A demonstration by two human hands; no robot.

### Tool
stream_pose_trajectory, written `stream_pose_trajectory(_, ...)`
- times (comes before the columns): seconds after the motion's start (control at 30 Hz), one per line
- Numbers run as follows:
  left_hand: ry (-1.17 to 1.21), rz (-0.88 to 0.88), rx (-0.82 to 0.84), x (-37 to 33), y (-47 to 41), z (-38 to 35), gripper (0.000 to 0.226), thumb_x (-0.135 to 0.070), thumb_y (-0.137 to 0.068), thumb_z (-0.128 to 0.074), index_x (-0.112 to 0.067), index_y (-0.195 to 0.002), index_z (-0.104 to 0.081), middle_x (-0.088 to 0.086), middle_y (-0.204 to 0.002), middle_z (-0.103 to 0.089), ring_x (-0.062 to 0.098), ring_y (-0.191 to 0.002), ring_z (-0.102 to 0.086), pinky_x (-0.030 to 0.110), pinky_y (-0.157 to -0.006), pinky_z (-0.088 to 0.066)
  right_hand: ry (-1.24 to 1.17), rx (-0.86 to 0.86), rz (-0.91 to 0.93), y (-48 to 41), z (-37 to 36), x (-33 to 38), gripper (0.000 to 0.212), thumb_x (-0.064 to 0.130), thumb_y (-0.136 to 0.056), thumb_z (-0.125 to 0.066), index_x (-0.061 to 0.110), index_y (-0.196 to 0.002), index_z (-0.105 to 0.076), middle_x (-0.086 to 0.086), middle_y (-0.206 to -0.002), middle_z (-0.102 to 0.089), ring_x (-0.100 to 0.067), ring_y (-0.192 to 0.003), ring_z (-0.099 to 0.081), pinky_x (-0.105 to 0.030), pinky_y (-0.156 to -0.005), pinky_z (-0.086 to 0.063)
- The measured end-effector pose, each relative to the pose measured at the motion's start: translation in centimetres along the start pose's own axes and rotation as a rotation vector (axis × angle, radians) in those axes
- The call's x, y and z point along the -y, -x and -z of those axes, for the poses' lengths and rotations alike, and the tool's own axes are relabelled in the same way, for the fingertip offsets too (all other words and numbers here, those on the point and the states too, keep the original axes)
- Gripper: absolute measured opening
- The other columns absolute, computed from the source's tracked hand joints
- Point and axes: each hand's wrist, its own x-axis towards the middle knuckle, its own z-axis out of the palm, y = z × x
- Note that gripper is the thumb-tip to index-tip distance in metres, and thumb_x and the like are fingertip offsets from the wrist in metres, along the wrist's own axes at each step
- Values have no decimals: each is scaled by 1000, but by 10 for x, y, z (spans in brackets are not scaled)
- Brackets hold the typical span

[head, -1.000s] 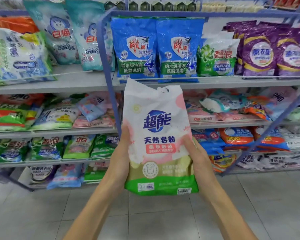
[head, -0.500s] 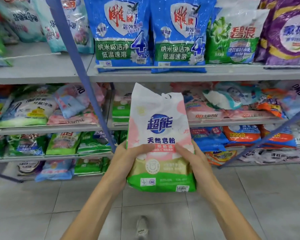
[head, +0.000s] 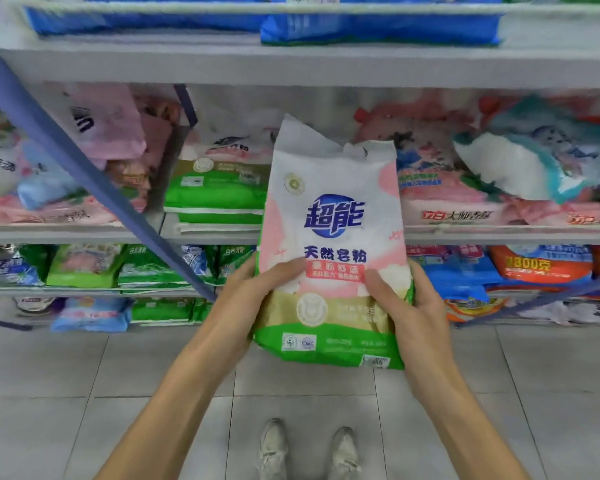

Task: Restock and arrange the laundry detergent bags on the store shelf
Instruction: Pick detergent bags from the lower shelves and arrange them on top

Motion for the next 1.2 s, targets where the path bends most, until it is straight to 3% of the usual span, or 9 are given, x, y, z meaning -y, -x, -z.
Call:
stream_pose_trajectory(0.17,-294,-124,67,6,-20,3,75,-34,-59,-94,-41,-126,-61,-9,-119,-75,20,-110,-72,48,-101,-50,-24,-38,44,-39,6,-8,29,18,-84,-73,24,-112,-73,-2,-101,-80,-25,-95,-77,-32,-74,-64)
stream_pose_trajectory(0.4,-370,-534,-129,-34,-76,-19,86,-43,-59,-92,-49,-135,-51,-29,-119,-68,-4,-116,-63,36,-107,-47,85,-11,225,-130,-12,18,33,43,-89,-75,34,-120,-70,10,-116,-76,-19,-113,-71,-52,-106,-50)
stream_pose_trajectory(0.57,-508,-736,-259,-51,-122,-27,66,-36,-82,-81,-36,-138,-46,-26,-122,-65,-6,-115,-59,27,-110,-44,270,20,373,-189,-31,37,16,28,-94,-70,23,-108,-65,14,-84,-71,-9,-80,-68,-25,-70,-48)
stream_pose_trajectory(0.63,-704,-797,-348,-49,-139,-29,66,-40,-91,-72,-27,-146,-39,-16,-134,-58,1,-123,-53,19,-111,-38,429,3,400,-207,-41,34,17,29,-94,-69,26,-108,-60,9,-87,-66,-8,-74,-61,-24,-64,-42)
stream_pose_trajectory(0.73,-1010,-864,-434,-34,-151,-37,61,-49,-103,-44,-13,-152,-38,5,-157,-42,26,-139,-42,37,-117,-33,685,-2,373,-219,-50,27,28,40,-97,-60,28,-122,-55,-1,-96,-63,-22,-84,-58,-29,-73,-37)
stream_pose_trajectory(0.87,-1177,-800,-427,-28,-146,-34,75,-61,-100,-33,-12,-156,-29,7,-167,-23,29,-146,-29,34,-117,-25,866,11,348,-192,-41,23,49,62,-97,-50,32,-135,-44,-2,-114,-62,-27,-106,-60,-34,-83,-42)
stream_pose_trajectory(1.0,-1288,-787,-415,-27,-142,-26,93,-73,-90,-37,-7,-156,-28,12,-159,-35,29,-146,-32,35,-118,-28,779,121,392,-177,-31,21,77,65,-87,-64,33,-151,-36,23,-115,-57,-10,-118,-54,-27,-91,-39)
stream_pose_trajectory(1.07,-1326,-770,-459,-24,-145,-28,92,-70,-88,-40,2,-147,-42,21,-148,-49,37,-137,-46,43,-112,-41,731,120,404,-182,-31,17,71,59,-88,-66,35,-149,-37,31,-110,-53,-8,-120,-53,-26,-92,-39)
stream_pose_trajectory(1.2,-1388,-793,-528,-21,-152,-34,87,-61,-88,-45,13,-133,-53,31,-132,-59,47,-120,-60,53,-97,-53,696,71,434,-184,-35,7,57,52,-92,-67,34,-141,-44,14,-121,-61,-13,-115,-57,-28,-89,-41)
